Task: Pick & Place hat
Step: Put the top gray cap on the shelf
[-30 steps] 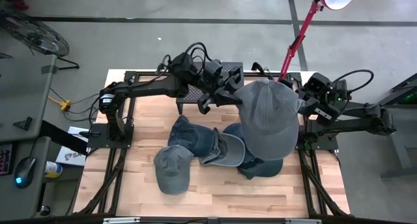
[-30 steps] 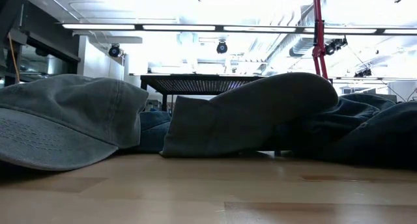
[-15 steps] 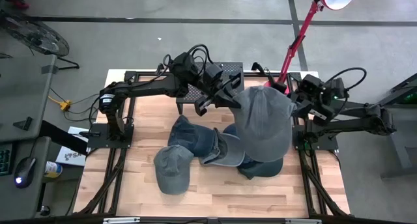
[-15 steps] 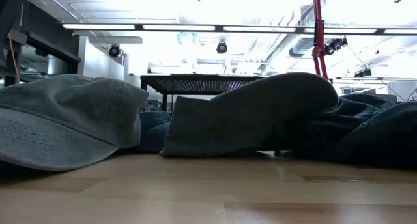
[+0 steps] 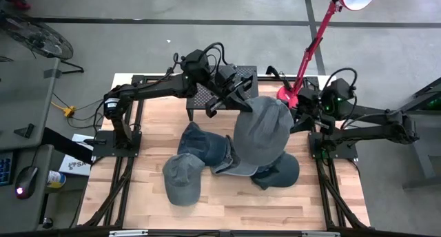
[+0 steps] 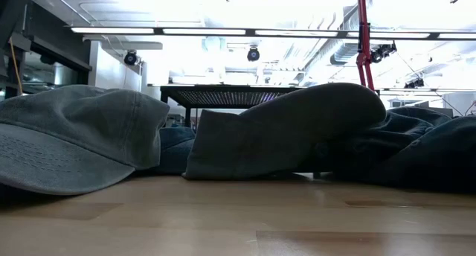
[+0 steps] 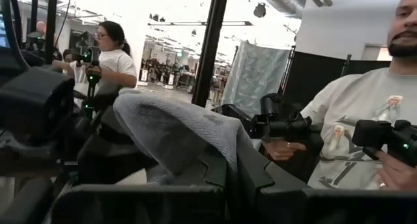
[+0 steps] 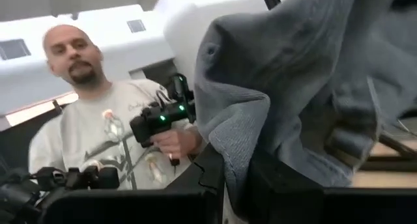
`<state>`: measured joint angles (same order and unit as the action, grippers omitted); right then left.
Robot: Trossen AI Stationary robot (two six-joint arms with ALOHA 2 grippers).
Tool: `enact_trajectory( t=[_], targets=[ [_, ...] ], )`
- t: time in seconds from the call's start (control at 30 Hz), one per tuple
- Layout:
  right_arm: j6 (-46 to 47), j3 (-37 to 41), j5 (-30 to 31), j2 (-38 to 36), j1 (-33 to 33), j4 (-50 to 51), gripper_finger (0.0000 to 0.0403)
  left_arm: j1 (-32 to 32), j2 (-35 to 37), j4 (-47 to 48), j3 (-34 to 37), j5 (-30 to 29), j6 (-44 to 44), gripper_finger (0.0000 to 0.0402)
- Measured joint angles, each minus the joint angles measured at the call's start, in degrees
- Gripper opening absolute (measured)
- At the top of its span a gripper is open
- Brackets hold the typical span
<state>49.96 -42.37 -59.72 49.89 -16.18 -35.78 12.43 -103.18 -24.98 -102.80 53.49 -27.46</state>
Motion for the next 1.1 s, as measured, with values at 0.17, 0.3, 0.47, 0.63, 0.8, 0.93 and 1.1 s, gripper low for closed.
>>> enact_trajectory(
  t=[0.17,0.3,0.47,0.63,0.8,0.93,1.1],
  targets=[
    [1.8,0.0,-1.8,-0.2,-2.5,0.4,0.0031,0.0,0.0,3.0,0.0,0.0,0.6,0.0000],
    [4.2,0.0,-4.1,-0.2,-4.4,0.5,0.0067,0.0,0.0,6.2,0.0,-0.2,3.1,0.0000],
    [8.8,0.0,-10.2,-0.2,-7.0,1.4,0.0130,0.4,0.0,10.5,0.0,-0.7,5.0,0.0000],
    [5.6,0.0,-13.4,-1.4,-10.4,12.1,0.0157,2.6,0.0,13.0,0.0,-1.2,6.2,0.0000],
    [-4.7,0.0,-10.7,-1.3,-14.2,24.1,0.0155,5.2,1.1,16.7,0.0,1.7,6.7,0.0000],
    [-13.3,0.0,-8.2,-1.2,-16.7,31.6,0.0155,7.5,3.2,26.3,0.0,2.6,11.6,0.0000],
    [-17.7,0.0,-7.7,-1.2,-19.5,33.9,0.0156,9.7,3.7,37.8,0.0,0.4,17.0,0.0000]
  ],
)
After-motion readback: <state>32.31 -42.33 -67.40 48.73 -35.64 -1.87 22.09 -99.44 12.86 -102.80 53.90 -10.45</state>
